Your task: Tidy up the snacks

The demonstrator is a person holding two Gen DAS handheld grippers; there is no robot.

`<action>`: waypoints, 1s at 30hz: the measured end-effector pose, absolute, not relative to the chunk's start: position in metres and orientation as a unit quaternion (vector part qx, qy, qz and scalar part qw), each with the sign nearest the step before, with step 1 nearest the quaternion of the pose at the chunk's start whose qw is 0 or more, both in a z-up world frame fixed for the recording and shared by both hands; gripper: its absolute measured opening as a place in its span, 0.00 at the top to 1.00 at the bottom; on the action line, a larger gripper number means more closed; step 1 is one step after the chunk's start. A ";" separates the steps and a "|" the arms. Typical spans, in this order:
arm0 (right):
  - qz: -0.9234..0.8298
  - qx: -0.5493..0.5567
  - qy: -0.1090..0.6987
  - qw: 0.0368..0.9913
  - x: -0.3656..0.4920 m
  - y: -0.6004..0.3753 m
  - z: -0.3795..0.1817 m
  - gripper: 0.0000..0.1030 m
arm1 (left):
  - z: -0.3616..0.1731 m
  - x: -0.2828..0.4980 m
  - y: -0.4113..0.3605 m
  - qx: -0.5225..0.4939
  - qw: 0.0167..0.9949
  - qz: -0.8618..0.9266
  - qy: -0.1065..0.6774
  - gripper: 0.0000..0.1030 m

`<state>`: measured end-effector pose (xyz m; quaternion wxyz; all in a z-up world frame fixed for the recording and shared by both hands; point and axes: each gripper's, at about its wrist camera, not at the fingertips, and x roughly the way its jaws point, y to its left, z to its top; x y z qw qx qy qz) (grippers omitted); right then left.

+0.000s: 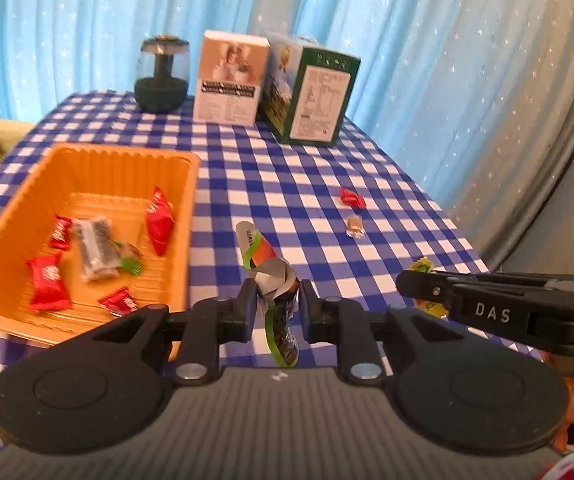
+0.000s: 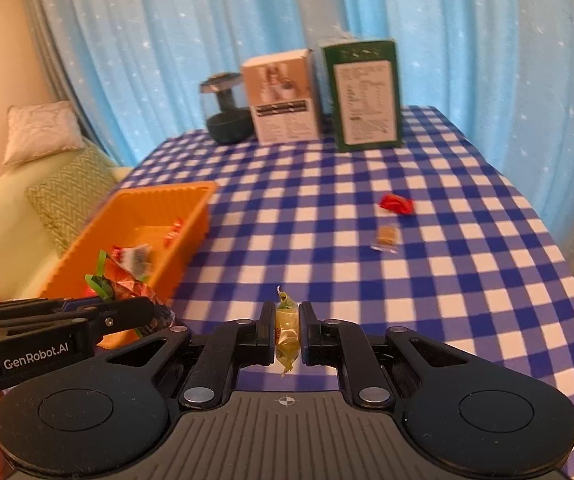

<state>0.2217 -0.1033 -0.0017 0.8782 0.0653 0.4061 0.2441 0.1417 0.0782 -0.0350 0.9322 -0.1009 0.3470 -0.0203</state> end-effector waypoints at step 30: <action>0.367 0.025 0.393 0.843 0.237 0.059 0.002 0.88 | -0.016 0.124 0.231 -0.077 0.929 0.073 0.354 0.81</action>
